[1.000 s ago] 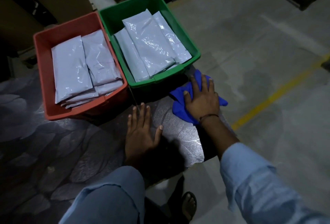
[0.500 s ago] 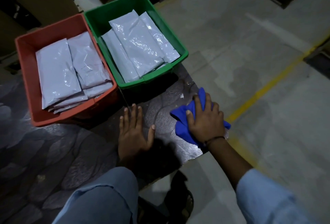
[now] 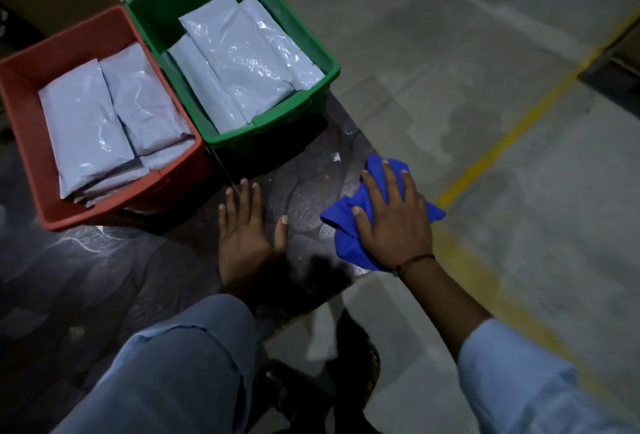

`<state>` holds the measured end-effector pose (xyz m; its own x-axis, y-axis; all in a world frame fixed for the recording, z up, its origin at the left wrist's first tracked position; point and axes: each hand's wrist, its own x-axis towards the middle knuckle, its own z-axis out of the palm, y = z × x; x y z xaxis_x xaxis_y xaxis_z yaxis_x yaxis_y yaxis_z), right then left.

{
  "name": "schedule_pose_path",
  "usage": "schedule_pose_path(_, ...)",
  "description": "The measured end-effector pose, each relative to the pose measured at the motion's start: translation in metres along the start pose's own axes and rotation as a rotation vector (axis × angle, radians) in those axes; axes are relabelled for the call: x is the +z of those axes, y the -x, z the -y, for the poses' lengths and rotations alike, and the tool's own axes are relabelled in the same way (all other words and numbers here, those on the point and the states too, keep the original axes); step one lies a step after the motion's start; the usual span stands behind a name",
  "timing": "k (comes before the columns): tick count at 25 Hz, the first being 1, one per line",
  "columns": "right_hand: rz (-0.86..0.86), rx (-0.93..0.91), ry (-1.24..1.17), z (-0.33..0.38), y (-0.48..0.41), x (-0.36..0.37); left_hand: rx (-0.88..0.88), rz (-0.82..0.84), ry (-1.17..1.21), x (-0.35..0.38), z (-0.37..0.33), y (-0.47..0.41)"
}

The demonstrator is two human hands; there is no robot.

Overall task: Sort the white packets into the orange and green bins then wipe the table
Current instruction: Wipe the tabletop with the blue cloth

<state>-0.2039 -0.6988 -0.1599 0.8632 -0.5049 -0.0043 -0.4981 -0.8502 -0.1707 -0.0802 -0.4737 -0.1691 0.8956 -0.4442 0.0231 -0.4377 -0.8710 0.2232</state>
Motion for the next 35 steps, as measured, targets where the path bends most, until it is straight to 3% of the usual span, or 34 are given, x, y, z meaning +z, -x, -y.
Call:
schedule_pose_path(9,0.005,-0.064,0.066,0.0,0.025,-0.001,0.023,0.01,0.006,-0.003,0.0,0.005)
schedule_pose_path(15,0.051,-0.371,0.032,0.096,0.04,0.013,0.099,0.06,0.113,-0.013,0.015,0.011)
schedule_pose_path(18,0.07,-0.354,0.014,0.146,0.061,0.022,0.122,0.052,0.095,-0.024,0.079,0.047)
schedule_pose_path(24,0.087,-0.503,-0.018,0.28,0.116,0.046,-0.125,-0.005,0.077,-0.064,0.26,0.147)
schedule_pose_path(29,0.118,-0.774,-0.1,0.402,0.163,0.068,-0.228,-0.004,0.039,-0.093,0.367,0.186)
schedule_pose_path(33,0.076,-0.432,-0.456,0.455,0.155,0.071,-0.252,0.004,0.034,-0.103,0.404,0.178)
schedule_pose_path(35,0.002,-0.419,-0.38,0.459,0.149,0.078,-0.235,0.001,0.025,-0.103,0.416,0.167)
